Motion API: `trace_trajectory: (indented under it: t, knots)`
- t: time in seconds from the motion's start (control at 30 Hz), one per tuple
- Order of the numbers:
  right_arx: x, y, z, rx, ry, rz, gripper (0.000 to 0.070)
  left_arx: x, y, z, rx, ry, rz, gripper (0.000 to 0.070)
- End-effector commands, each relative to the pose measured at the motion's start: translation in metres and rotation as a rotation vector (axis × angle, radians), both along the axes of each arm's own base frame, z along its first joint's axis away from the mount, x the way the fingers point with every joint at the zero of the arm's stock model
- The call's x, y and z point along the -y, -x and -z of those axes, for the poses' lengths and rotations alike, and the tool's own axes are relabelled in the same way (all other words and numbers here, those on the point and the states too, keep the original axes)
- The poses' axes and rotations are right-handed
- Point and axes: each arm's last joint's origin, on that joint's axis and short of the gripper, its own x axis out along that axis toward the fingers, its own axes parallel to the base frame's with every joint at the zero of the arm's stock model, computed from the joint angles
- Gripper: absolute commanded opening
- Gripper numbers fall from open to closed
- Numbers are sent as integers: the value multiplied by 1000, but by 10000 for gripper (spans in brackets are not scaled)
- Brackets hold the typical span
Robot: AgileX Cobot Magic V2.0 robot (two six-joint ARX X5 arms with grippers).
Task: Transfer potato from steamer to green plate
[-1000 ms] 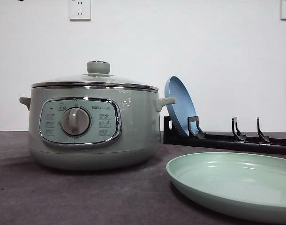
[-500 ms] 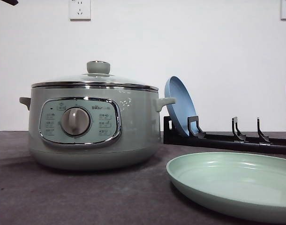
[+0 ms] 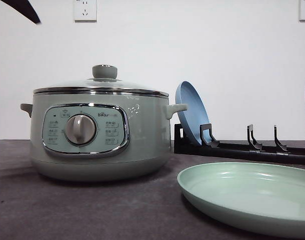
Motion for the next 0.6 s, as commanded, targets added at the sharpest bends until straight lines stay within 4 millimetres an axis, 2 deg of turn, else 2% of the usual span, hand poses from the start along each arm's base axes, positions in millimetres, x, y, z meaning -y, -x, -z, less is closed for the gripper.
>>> trace_trajectory:
  t: [0.0, 0.27, 0.57]
  knots:
    - [0, 0, -4, 14, -15, -4, 479, 9, -14, 0, -7, -12, -3, 671]
    - [0, 0, -4, 15, -14, -1, 480, 44, -61, 19, -19, -125, 1, 671]
    - [0, 0, -4, 14, -14, -1, 479, 73, -86, 43, -6, -183, 30, 670]
